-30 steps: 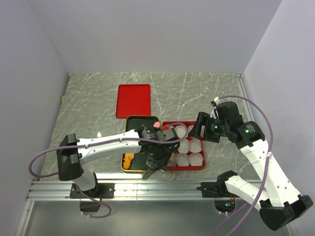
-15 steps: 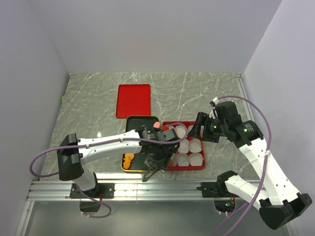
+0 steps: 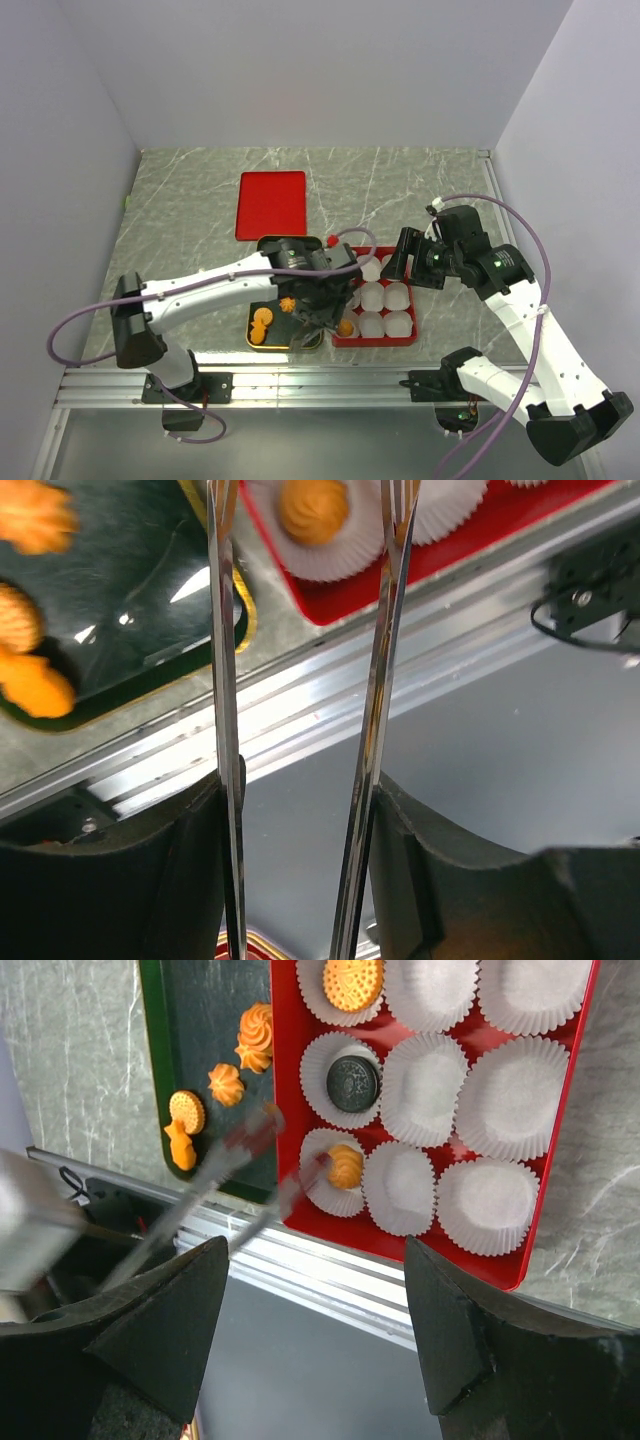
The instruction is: Pack the cookies
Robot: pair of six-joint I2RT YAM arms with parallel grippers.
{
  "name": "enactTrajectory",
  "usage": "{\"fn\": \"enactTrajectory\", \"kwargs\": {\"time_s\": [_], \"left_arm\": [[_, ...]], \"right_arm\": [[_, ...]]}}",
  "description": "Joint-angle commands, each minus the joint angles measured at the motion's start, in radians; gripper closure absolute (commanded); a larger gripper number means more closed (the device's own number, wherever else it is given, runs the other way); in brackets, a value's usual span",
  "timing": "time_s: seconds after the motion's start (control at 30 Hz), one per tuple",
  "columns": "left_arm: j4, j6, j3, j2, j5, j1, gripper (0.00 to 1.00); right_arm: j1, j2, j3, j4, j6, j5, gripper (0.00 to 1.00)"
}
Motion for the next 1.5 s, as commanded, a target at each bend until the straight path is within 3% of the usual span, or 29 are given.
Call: {"fn": "enactTrajectory", "kwargs": {"time_s": [0.0,0.43,1.47], "left_arm": [[-0.065,0.022,0.034,-0.101,-0.057,0.048,0.45],[-0.046,0.066,-0.274,-0.372,-0.052,0.238,0.44],[0.099,0.315,-0.219,-0.041,-0.015,0.290,0.42]], "right_arm": [[0.005,0.000,0.006,0.036,0.007,0.005,0.23],[0.003,-0.016,0.001,0.036,0.022,0.005,0.23],[-0.009,-0.017,0.023,-0.013,0.001,0.068,0.23]]}}
